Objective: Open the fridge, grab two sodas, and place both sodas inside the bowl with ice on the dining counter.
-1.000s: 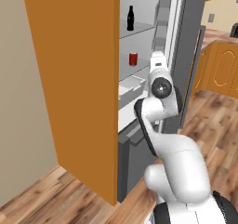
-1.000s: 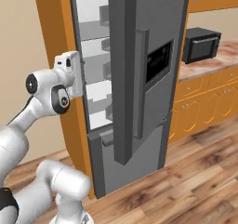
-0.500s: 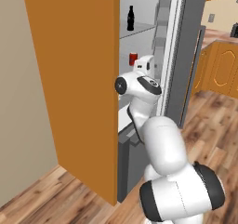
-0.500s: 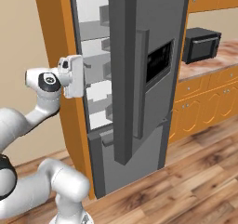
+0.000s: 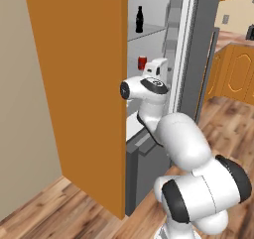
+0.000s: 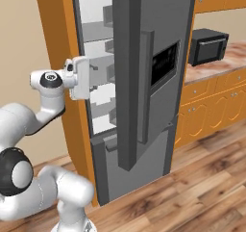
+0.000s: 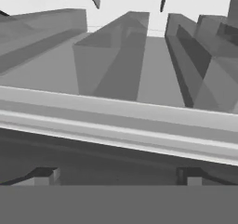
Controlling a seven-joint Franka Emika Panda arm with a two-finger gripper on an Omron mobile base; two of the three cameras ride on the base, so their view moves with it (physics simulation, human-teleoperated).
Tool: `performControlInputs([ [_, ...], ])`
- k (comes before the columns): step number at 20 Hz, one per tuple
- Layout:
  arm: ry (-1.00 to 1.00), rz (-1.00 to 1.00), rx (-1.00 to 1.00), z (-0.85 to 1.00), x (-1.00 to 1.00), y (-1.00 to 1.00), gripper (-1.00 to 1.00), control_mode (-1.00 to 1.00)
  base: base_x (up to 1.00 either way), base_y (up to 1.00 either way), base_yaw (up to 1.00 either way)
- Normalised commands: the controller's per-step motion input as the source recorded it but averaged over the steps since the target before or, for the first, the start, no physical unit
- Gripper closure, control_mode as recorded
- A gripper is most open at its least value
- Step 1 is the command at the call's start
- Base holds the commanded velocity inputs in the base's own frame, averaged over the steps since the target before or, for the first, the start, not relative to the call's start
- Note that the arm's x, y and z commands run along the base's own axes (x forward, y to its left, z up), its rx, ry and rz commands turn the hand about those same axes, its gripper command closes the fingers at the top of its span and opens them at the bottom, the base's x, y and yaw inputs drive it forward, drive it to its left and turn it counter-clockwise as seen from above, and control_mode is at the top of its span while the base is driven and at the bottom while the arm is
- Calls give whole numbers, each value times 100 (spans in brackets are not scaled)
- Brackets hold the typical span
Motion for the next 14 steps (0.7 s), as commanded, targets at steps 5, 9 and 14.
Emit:
performControlInputs([
  [5, -12, 0, 0, 0, 0, -45, -100, -100, 0, 0, 0],
  [9, -8, 0, 0, 0, 0, -56, -100, -100, 0, 0, 0],
  [14, -1, 0, 0, 1, 0, -60, -100, -100, 0, 0, 0],
])
